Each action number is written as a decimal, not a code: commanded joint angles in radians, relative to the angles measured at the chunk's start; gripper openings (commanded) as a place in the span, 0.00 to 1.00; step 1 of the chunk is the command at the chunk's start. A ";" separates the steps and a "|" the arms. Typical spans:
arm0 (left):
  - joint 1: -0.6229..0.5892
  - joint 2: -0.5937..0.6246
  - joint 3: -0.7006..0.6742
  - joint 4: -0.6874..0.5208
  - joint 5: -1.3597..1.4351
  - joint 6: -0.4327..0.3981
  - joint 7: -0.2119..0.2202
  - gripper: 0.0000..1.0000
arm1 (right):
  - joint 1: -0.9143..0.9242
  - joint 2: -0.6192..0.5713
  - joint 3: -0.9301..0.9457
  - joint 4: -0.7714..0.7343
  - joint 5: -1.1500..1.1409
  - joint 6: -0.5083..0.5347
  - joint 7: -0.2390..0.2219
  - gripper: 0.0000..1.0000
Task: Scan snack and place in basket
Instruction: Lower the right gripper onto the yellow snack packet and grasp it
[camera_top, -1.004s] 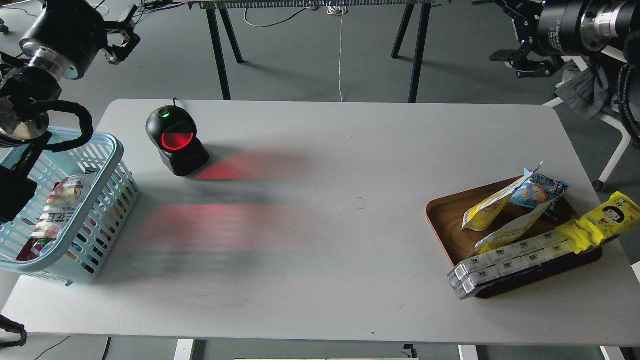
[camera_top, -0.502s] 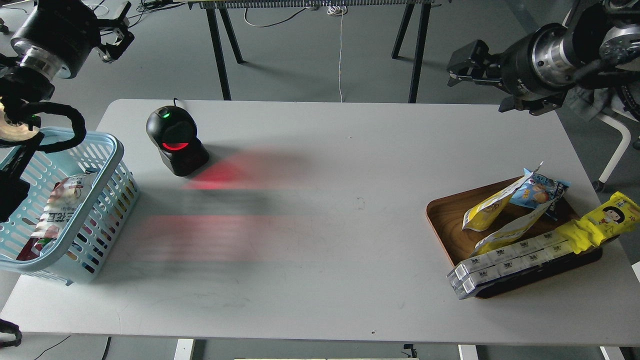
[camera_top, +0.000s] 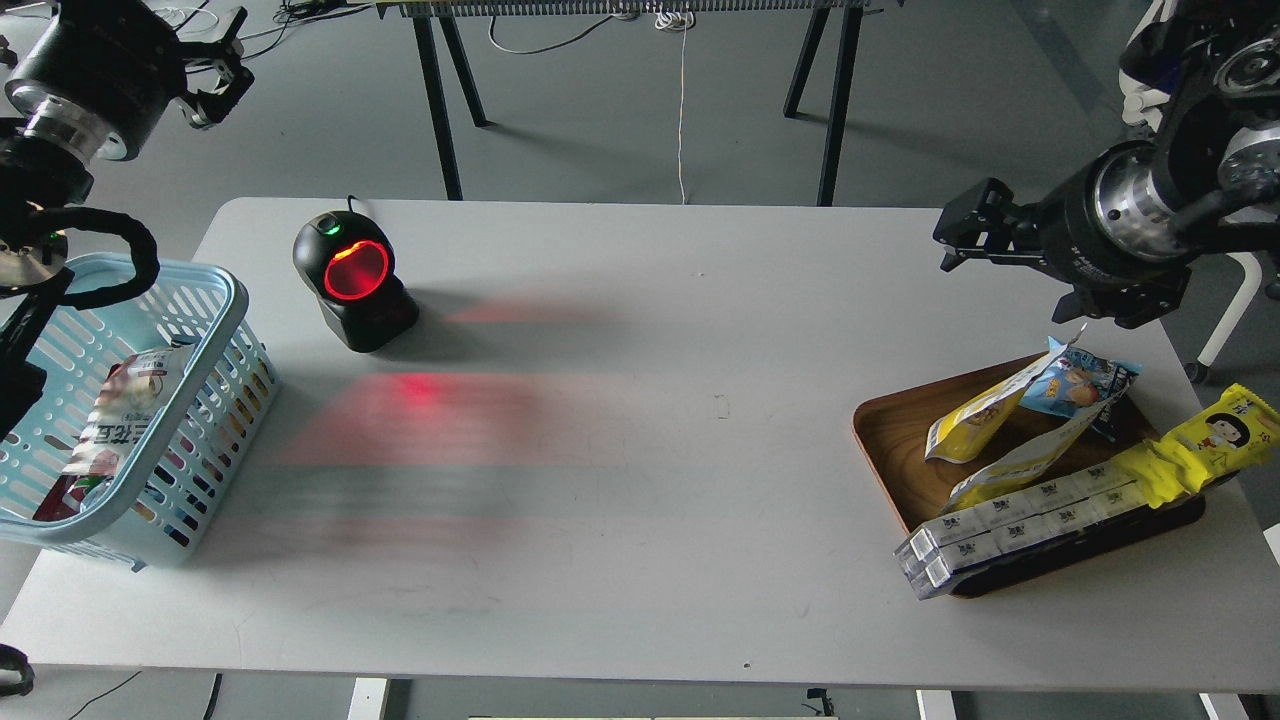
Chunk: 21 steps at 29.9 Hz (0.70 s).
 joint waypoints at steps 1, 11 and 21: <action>0.000 0.000 -0.001 0.000 0.000 0.000 0.000 1.00 | -0.015 -0.040 -0.010 0.005 0.003 -0.019 0.000 0.99; -0.003 0.006 -0.002 0.000 0.000 0.002 0.000 1.00 | -0.096 -0.075 -0.001 -0.001 -0.001 -0.075 0.000 0.99; -0.003 0.015 -0.002 -0.002 -0.002 0.000 0.000 1.00 | -0.196 -0.075 0.019 -0.036 -0.039 -0.104 0.000 0.98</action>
